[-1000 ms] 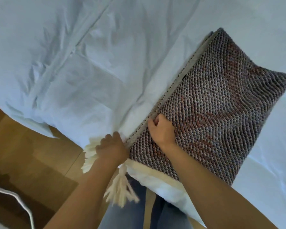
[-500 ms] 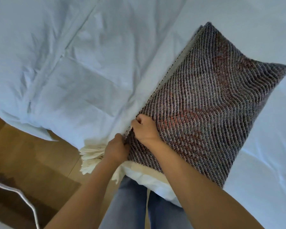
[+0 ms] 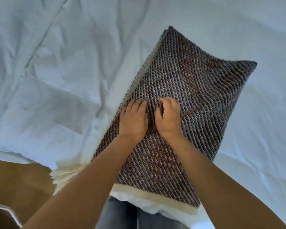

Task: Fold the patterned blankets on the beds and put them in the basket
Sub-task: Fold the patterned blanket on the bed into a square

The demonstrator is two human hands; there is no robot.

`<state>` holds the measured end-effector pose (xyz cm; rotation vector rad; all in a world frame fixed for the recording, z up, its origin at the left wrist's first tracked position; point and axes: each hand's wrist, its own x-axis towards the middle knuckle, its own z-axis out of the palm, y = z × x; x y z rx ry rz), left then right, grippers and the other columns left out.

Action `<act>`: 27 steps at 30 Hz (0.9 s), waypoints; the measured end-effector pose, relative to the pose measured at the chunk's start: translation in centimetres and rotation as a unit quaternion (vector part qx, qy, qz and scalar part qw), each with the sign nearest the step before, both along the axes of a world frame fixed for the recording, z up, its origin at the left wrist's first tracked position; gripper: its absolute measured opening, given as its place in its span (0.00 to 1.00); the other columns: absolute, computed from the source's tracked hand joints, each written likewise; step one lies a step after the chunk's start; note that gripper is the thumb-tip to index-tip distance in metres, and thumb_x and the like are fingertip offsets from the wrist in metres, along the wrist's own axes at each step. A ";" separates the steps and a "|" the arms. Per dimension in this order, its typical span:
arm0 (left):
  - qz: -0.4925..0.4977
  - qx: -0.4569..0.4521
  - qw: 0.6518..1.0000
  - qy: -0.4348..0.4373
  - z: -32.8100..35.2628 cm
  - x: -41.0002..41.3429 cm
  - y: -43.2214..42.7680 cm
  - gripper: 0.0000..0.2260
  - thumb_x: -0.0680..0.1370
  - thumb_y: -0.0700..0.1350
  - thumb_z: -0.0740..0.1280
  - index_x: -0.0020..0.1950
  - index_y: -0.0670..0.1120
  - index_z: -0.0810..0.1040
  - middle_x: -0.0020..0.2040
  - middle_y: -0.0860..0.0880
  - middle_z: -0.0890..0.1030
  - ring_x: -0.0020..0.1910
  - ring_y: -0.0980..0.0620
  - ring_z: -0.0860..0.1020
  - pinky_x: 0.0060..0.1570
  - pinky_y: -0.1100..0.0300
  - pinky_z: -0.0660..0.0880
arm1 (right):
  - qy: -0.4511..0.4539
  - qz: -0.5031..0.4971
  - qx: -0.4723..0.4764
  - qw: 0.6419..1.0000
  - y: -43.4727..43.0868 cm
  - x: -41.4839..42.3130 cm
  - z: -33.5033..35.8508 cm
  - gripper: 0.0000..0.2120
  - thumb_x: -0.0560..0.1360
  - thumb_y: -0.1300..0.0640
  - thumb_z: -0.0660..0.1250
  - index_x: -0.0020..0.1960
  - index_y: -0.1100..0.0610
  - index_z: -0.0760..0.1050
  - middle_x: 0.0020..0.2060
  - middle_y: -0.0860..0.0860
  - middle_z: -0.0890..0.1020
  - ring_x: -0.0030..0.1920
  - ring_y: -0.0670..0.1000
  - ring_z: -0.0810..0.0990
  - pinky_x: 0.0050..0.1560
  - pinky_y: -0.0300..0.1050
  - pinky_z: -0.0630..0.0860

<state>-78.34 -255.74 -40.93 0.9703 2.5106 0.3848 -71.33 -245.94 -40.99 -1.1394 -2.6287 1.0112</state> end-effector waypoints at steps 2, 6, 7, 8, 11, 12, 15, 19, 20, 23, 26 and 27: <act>0.010 -0.004 1.000 0.009 -0.7 -1.4 3.9 0.20 0.81 0.49 0.53 0.73 0.45 0.61 0.71 0.44 0.65 0.70 0.44 0.62 0.69 0.48 0.58 | -0.025 0.009 0.023 0.999 3.8 0.6 -0.3 0.16 0.76 0.60 0.60 0.63 0.64 0.71 0.59 0.59 0.74 0.62 0.57 0.69 0.66 0.48 0.63; 0.054 -0.014 0.997 0.044 -1.6 -5.3 10.8 0.21 0.80 0.52 0.56 0.70 0.43 0.64 0.67 0.40 0.68 0.66 0.41 0.66 0.64 0.46 0.64 | -0.031 0.037 0.021 0.999 9.5 0.5 -0.9 0.17 0.77 0.59 0.60 0.64 0.64 0.69 0.58 0.59 0.74 0.61 0.57 0.70 0.64 0.49 0.64; 0.060 -0.013 0.997 0.054 -1.6 -6.3 12.2 0.22 0.80 0.53 0.57 0.69 0.42 0.65 0.66 0.40 0.69 0.65 0.41 0.66 0.62 0.46 0.64 | -0.030 0.051 0.022 0.998 10.4 0.1 -0.9 0.18 0.77 0.59 0.60 0.65 0.63 0.69 0.59 0.59 0.73 0.61 0.57 0.69 0.64 0.49 0.64; 0.065 -0.010 0.996 0.060 -1.6 -7.3 13.8 0.22 0.79 0.54 0.57 0.68 0.42 0.65 0.65 0.40 0.69 0.63 0.41 0.67 0.60 0.46 0.65 | -0.028 0.063 0.027 0.997 11.5 -0.7 -1.0 0.19 0.77 0.59 0.61 0.66 0.63 0.68 0.60 0.59 0.73 0.61 0.57 0.69 0.65 0.48 0.64; 0.106 0.009 0.993 0.048 -1.7 -10.1 17.8 0.24 0.78 0.57 0.59 0.66 0.42 0.67 0.63 0.40 0.70 0.62 0.41 0.68 0.58 0.47 0.66 | -0.018 0.074 0.065 0.995 14.8 -3.3 -1.3 0.21 0.77 0.57 0.62 0.68 0.60 0.66 0.63 0.58 0.71 0.64 0.57 0.66 0.67 0.51 0.62; 0.126 0.018 0.991 0.035 -1.8 -10.8 18.7 0.23 0.77 0.58 0.59 0.65 0.42 0.68 0.62 0.41 0.71 0.61 0.42 0.68 0.57 0.47 0.66 | -0.020 0.072 0.086 0.993 15.8 -4.2 -1.4 0.22 0.77 0.56 0.61 0.69 0.60 0.65 0.65 0.59 0.70 0.65 0.58 0.65 0.68 0.53 0.61; 0.157 0.044 0.987 0.013 -2.2 -12.5 21.0 0.21 0.77 0.58 0.59 0.60 0.43 0.70 0.58 0.43 0.74 0.58 0.43 0.71 0.54 0.49 0.68 | -0.051 0.053 0.134 0.988 19.0 -6.9 -2.1 0.24 0.78 0.53 0.59 0.72 0.58 0.61 0.70 0.59 0.65 0.70 0.60 0.60 0.70 0.57 0.54; 0.148 0.118 0.982 0.025 -3.0 -14.1 22.3 0.11 0.81 0.52 0.54 0.51 0.44 0.68 0.44 0.46 0.75 0.42 0.46 0.74 0.40 0.53 0.67 | -0.077 0.046 0.151 0.984 21.2 -9.5 -3.4 0.16 0.79 0.52 0.57 0.62 0.59 0.71 0.63 0.58 0.72 0.66 0.59 0.64 0.69 0.60 0.53; 0.156 0.125 0.979 0.035 -3.4 -14.8 22.5 0.09 0.81 0.51 0.53 0.49 0.46 0.65 0.38 0.49 0.73 0.38 0.47 0.72 0.37 0.55 0.64 | -0.068 0.045 0.162 0.983 21.5 -10.2 -3.6 0.14 0.79 0.53 0.57 0.58 0.60 0.73 0.59 0.58 0.74 0.63 0.59 0.67 0.68 0.60 0.54; 0.177 0.100 0.978 0.042 -4.6 -16.7 22.4 0.09 0.82 0.50 0.51 0.49 0.46 0.63 0.34 0.51 0.69 0.35 0.48 0.69 0.36 0.55 0.62 | -0.041 0.036 0.180 0.982 22.5 -12.8 -4.2 0.12 0.79 0.54 0.56 0.53 0.60 0.74 0.53 0.57 0.76 0.57 0.59 0.70 0.62 0.57 0.60; 0.174 0.060 0.982 0.047 -5.3 -17.3 23.2 0.11 0.81 0.49 0.52 0.55 0.43 0.66 0.43 0.46 0.74 0.39 0.45 0.72 0.38 0.55 0.63 | -0.069 0.058 0.152 0.984 23.3 -13.9 -4.8 0.13 0.80 0.53 0.55 0.56 0.60 0.73 0.55 0.57 0.76 0.57 0.58 0.70 0.59 0.52 0.62; 0.180 0.060 0.980 0.053 -5.2 -17.1 23.5 0.11 0.81 0.48 0.53 0.59 0.43 0.66 0.48 0.45 0.74 0.44 0.44 0.74 0.40 0.54 0.65 | -0.073 0.064 0.147 0.984 23.3 -13.8 -4.9 0.14 0.80 0.53 0.55 0.59 0.59 0.72 0.57 0.57 0.75 0.59 0.58 0.69 0.61 0.53 0.61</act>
